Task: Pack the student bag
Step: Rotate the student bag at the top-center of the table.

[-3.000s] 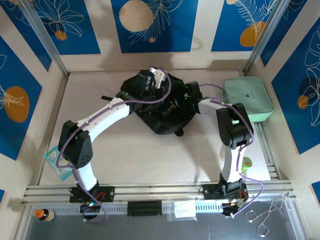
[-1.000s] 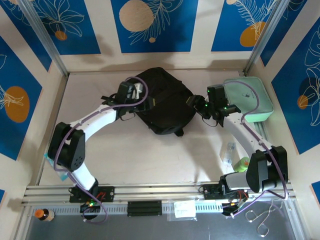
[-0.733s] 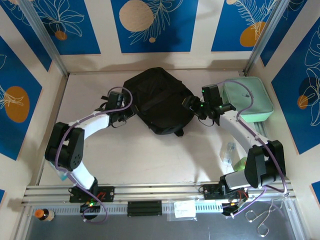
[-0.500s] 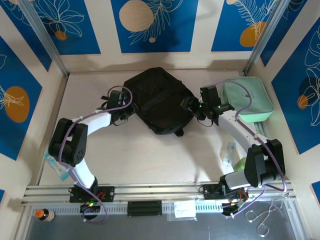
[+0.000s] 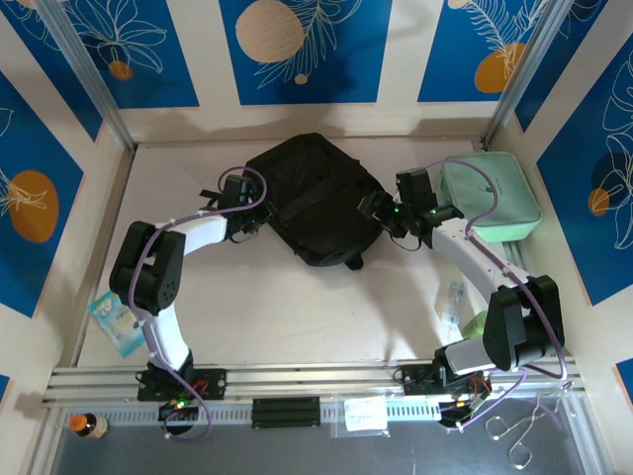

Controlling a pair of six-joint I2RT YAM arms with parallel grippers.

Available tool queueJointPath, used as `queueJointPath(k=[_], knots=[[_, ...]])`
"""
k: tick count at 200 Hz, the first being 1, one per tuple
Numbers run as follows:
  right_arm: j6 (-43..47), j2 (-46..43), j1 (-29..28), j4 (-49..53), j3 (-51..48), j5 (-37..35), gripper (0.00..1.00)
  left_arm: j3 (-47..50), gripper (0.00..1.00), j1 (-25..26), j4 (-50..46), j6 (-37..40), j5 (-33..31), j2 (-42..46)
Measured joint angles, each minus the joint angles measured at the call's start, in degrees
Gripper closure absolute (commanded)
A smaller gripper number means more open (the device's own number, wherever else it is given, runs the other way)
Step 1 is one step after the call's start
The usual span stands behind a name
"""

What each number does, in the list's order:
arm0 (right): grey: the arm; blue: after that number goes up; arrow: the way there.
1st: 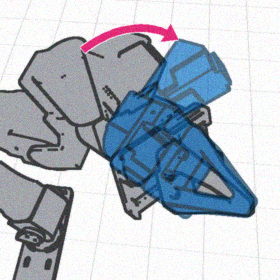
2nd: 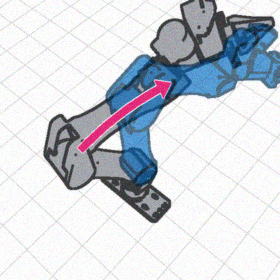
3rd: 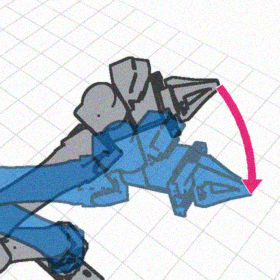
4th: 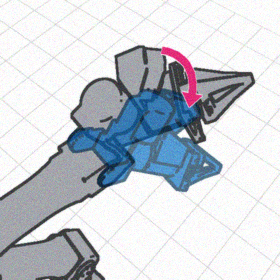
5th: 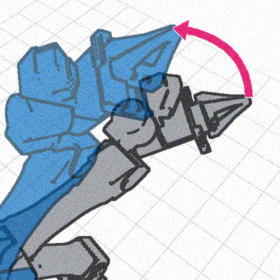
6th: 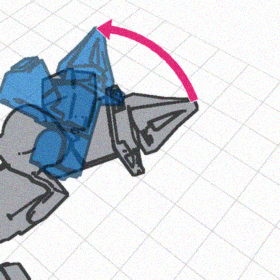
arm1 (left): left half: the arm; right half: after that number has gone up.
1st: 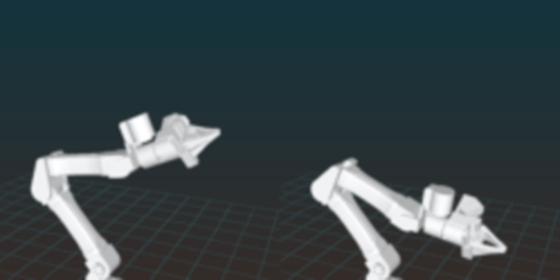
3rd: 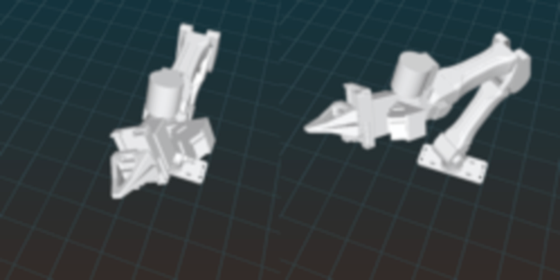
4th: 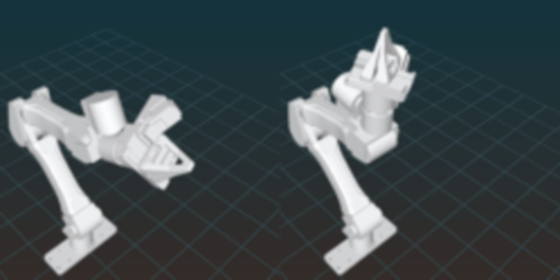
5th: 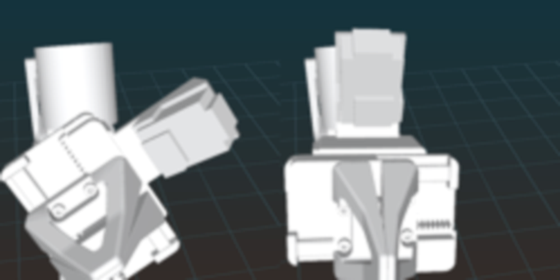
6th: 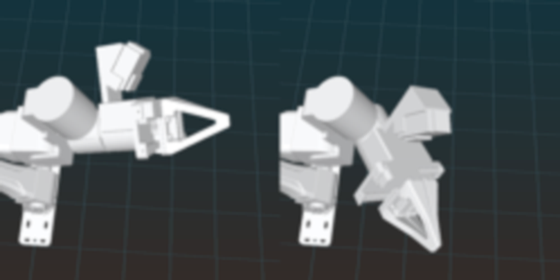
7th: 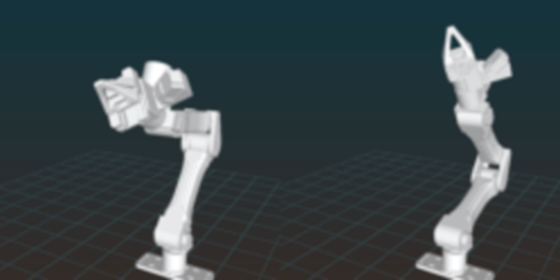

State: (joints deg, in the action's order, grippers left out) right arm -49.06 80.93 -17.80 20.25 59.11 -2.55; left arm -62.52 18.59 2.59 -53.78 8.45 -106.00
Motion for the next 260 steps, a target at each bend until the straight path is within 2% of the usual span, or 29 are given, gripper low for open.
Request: queueJointPath(k=[38, 70, 123, 157, 173, 204, 260], knots=[[0.0, 0.0, 0.0, 0.0, 0.0, 0.4, 0.38, 0.0, 0.68, 0.0, -0.2, -0.2, -1.3, 0.0], [0.0, 0.7, 0.0, -0.1, 0.0, 0.6, 0.38, -0.8, 0.79, 0.0, 0.0, -0.3, -1.0, -1.3], [0.0, 2.3, 0.0, -0.2, -0.6, 0.8, 0.38, -2.6, 0.76, 0.0, 0.6, -0.4, 0.4, -3.3], [0.0, 5.7, 0.0, -1.0, -0.8, 1.7, 0.43, -3.0, 0.77, 0.0, 2.2, -0.4, 2.1, -4.2], [0.0, 8.0, 0.0, -1.5, -0.8, 2.1, 0.44, -3.3, 0.81, -0.1, 2.1, -0.4, 2.4, -4.2], [0.0, 11.5, 0.0, -2.1, -0.8, 2.6, 0.46, -4.4, 1.0, -0.1, 2.1, -0.3, 3.1, -4.2], [1.1, 15.8, 0.5, -2.6, -0.1, 2.5, 0.54, -3.6, 1.0, -0.2, 2.1, 0.5, 3.3, -1.8]])
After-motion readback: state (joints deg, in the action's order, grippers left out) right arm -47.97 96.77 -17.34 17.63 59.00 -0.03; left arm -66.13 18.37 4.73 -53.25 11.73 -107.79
